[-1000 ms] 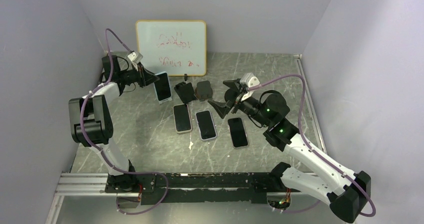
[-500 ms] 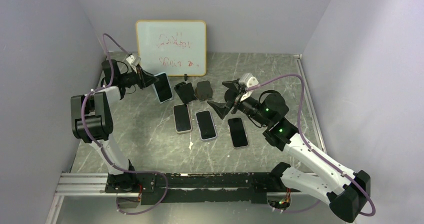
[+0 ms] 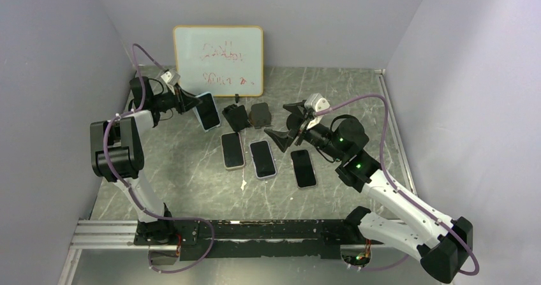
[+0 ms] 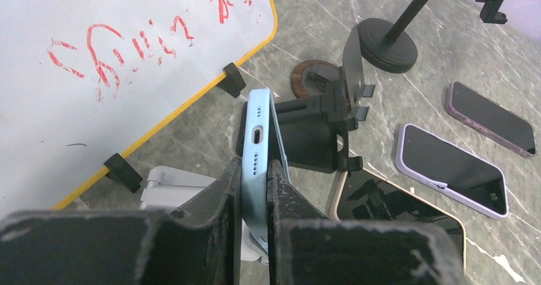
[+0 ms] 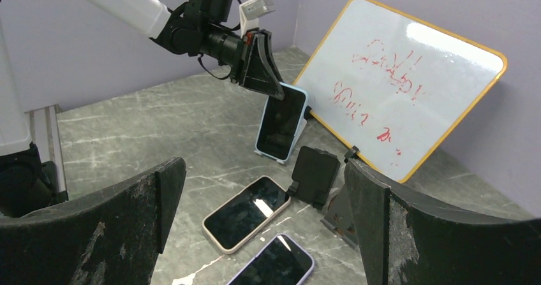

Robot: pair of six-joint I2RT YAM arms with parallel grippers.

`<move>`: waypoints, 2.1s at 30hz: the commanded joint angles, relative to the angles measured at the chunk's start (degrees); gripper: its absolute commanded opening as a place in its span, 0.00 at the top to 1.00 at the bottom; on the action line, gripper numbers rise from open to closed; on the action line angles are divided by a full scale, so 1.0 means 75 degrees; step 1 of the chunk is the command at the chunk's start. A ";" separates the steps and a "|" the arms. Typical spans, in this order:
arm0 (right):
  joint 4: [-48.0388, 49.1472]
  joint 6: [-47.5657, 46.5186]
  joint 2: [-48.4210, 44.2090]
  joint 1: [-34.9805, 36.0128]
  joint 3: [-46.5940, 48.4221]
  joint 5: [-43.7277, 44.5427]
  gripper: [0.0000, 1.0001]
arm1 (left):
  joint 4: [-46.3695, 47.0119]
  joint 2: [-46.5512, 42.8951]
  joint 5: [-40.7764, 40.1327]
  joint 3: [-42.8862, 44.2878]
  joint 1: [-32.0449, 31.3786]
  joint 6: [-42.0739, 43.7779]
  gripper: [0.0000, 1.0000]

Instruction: Place the phone on the phone stand

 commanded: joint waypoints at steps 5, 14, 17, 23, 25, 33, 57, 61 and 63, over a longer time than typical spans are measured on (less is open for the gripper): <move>0.0078 -0.0068 -0.0113 0.0026 0.0075 -0.0112 0.00 | 0.1178 0.0077 -0.0340 -0.0553 0.0372 -0.0031 0.95; 0.0034 -0.0086 -0.0046 0.0026 0.0118 -0.0200 0.00 | 0.2563 -0.0168 0.0002 -0.0789 0.0458 -0.1306 0.95; 0.0031 -0.0090 -0.0044 0.0028 0.0120 -0.0203 0.00 | 0.2427 -0.0144 0.0001 -0.0788 0.0477 -0.1188 0.95; -0.0003 -0.0107 -0.0056 0.0026 0.0120 -0.0191 0.00 | 0.2778 -0.0109 0.0061 -0.0834 0.0569 -0.1487 0.95; 0.0014 -0.0107 -0.0045 0.0026 0.0120 -0.0203 0.00 | 0.2808 -0.0135 0.0063 -0.0847 0.0591 -0.1507 0.95; 0.0009 -0.0113 -0.0030 0.0023 0.0102 -0.0233 0.00 | 0.1977 -0.0078 0.0004 -0.0697 0.0610 -0.0786 0.95; 0.0021 -0.0173 0.0013 0.0021 0.0048 -0.0174 0.00 | -0.0571 0.0502 -0.0196 -0.0036 0.0709 0.1078 0.95; 0.0053 -0.0175 0.0044 0.0027 0.0049 -0.0203 0.00 | 0.0025 0.0506 -0.0035 -0.0201 0.0849 0.0571 0.95; 0.0064 -0.0168 0.0050 0.0023 0.0049 -0.0215 0.00 | 0.0202 0.0558 -0.0039 -0.0257 0.0886 0.0464 0.95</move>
